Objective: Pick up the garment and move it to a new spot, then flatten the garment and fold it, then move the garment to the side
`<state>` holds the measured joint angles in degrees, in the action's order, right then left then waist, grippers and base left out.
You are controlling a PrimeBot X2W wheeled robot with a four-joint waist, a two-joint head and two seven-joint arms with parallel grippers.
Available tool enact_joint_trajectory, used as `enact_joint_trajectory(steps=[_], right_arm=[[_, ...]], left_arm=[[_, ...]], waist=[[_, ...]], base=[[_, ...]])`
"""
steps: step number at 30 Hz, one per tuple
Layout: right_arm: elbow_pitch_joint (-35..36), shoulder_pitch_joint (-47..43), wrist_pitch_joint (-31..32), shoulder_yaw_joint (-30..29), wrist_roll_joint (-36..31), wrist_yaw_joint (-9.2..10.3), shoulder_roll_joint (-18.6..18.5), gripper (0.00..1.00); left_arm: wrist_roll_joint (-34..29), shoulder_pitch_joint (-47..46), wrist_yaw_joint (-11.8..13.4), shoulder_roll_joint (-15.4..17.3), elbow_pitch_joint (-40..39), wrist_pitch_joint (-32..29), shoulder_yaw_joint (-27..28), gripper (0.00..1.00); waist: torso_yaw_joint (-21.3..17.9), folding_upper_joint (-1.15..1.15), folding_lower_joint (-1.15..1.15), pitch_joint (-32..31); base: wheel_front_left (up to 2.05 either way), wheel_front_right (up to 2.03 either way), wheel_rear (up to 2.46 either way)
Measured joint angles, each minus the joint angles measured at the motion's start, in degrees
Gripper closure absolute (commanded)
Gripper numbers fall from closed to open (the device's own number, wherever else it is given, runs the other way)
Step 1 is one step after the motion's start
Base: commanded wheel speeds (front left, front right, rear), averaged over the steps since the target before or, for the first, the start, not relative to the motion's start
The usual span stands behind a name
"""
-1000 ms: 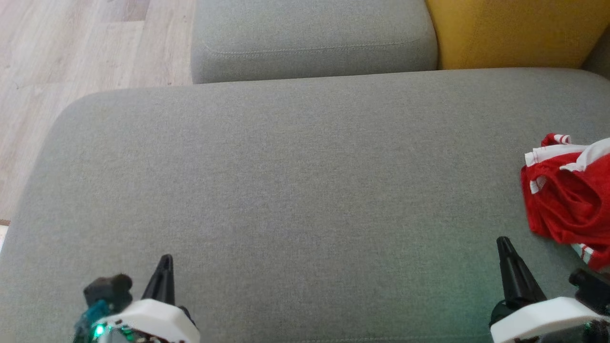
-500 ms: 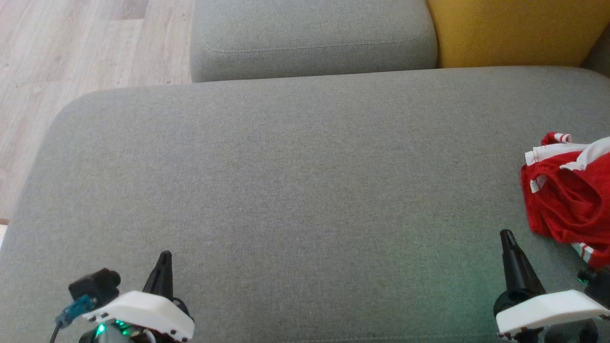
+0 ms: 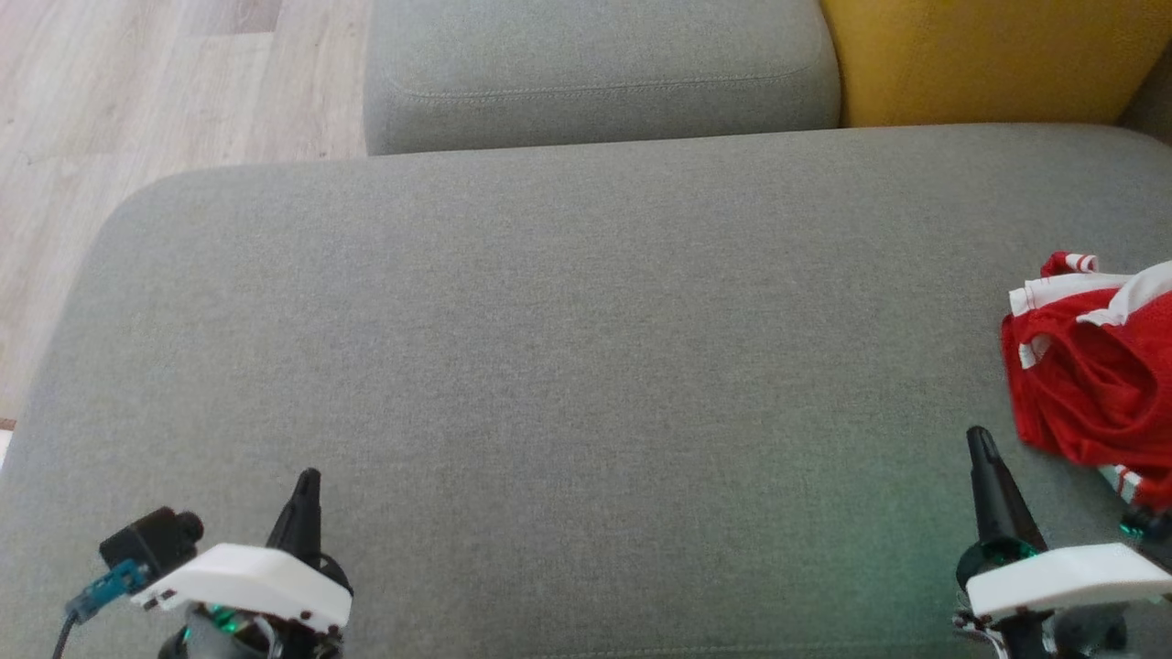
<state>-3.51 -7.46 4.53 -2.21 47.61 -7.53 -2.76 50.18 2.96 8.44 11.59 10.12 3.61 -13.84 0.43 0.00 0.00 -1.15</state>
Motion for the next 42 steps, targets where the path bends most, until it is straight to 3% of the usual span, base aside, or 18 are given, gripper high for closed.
enact_joint_trajectory(steps=[42], right_arm=[[-6.94,5.13,0.0,-1.78,26.33,0.0,-0.2,1.0]], left_arm=[[24.5,-2.94,-8.7,-4.61,3.22,-4.89,9.36,1.0]], waist=[[-0.25,0.0,0.0,0.77]], base=[[0.0,0.0,0.0]])
